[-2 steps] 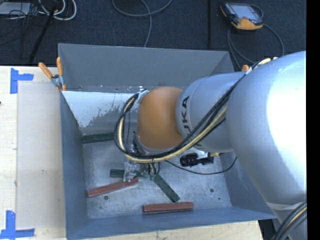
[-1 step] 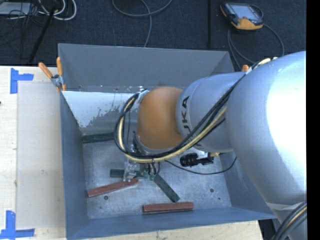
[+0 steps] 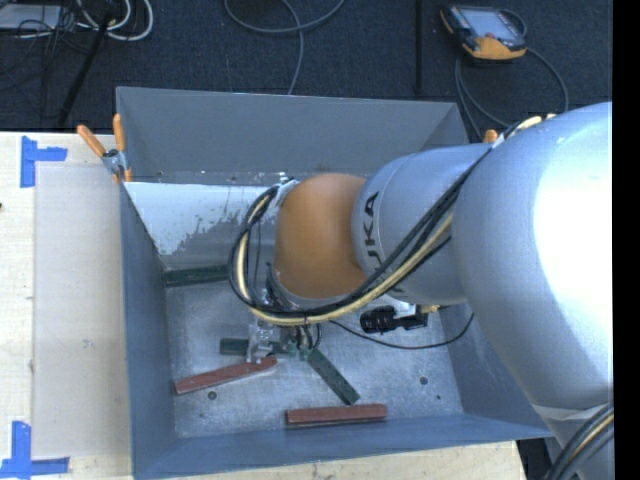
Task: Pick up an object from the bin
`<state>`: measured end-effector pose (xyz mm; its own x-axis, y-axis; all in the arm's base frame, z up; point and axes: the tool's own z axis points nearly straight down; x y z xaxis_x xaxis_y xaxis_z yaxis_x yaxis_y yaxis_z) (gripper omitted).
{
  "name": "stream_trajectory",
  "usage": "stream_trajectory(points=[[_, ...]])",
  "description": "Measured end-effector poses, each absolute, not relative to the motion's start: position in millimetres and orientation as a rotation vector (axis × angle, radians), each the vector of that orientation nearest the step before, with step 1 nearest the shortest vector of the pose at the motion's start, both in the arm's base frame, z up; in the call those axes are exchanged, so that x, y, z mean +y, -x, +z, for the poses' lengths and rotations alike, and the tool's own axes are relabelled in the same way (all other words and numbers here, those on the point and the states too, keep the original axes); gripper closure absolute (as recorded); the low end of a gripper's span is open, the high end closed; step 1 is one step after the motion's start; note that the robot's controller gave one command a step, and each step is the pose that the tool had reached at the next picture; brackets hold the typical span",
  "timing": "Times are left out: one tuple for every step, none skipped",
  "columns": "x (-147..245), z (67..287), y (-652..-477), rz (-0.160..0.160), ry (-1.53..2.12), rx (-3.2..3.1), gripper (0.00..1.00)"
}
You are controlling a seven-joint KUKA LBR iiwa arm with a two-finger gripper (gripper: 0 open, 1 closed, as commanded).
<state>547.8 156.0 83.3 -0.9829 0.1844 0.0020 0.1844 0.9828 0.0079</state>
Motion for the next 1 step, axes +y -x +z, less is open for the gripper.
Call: stream_trajectory(points=[[116.6, 105.1, -541.6, -0.007, 0.222, -3.146, 1.00]])
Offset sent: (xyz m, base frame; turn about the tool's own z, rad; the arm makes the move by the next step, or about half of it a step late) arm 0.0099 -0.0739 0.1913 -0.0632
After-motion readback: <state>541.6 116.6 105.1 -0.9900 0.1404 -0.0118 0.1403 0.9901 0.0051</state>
